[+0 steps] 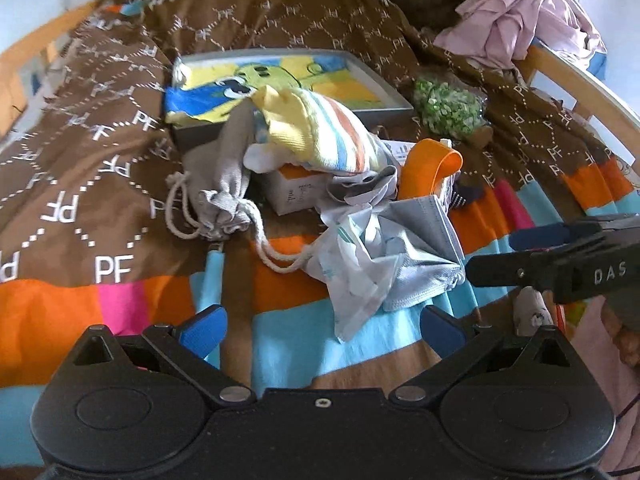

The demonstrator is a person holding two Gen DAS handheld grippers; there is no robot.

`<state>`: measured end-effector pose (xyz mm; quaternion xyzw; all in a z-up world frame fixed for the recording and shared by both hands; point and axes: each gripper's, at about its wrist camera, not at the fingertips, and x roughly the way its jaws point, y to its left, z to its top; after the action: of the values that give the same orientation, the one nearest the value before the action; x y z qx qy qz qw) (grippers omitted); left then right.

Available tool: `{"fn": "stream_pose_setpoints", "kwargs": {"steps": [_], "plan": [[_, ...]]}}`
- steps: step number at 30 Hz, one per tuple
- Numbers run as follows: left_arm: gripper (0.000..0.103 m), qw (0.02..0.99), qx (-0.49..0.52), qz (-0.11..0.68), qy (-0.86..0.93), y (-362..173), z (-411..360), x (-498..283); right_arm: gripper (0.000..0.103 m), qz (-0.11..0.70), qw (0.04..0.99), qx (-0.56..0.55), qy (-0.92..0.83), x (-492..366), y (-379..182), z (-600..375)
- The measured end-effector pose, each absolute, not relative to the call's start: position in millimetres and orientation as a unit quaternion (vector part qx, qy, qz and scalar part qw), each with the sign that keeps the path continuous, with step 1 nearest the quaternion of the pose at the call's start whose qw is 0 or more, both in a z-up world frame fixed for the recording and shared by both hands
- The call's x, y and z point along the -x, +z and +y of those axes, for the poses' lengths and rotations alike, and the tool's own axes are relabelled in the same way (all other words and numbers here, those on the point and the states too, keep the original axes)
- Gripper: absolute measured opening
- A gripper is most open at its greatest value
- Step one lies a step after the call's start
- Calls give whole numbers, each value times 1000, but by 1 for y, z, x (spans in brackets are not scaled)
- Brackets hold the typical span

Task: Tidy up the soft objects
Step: 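Grasp the white-blue plastic packet with the left tool while the right tool grasps the grey face mask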

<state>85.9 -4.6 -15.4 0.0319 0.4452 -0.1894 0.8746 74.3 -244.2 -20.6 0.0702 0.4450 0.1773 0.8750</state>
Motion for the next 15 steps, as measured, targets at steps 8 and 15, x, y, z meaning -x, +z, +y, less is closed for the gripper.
{"fn": "stream_pose_setpoints", "kwargs": {"steps": [8, 15], "plan": [[102, 849, 62, 496, -172, -35, 14, -127, 103, 476, 852, -4, 216, -106, -35, -223], [101, 814, 170, 523, -187, -50, 22, -148, 103, 476, 850, 10, 227, -118, -46, -216]]}}
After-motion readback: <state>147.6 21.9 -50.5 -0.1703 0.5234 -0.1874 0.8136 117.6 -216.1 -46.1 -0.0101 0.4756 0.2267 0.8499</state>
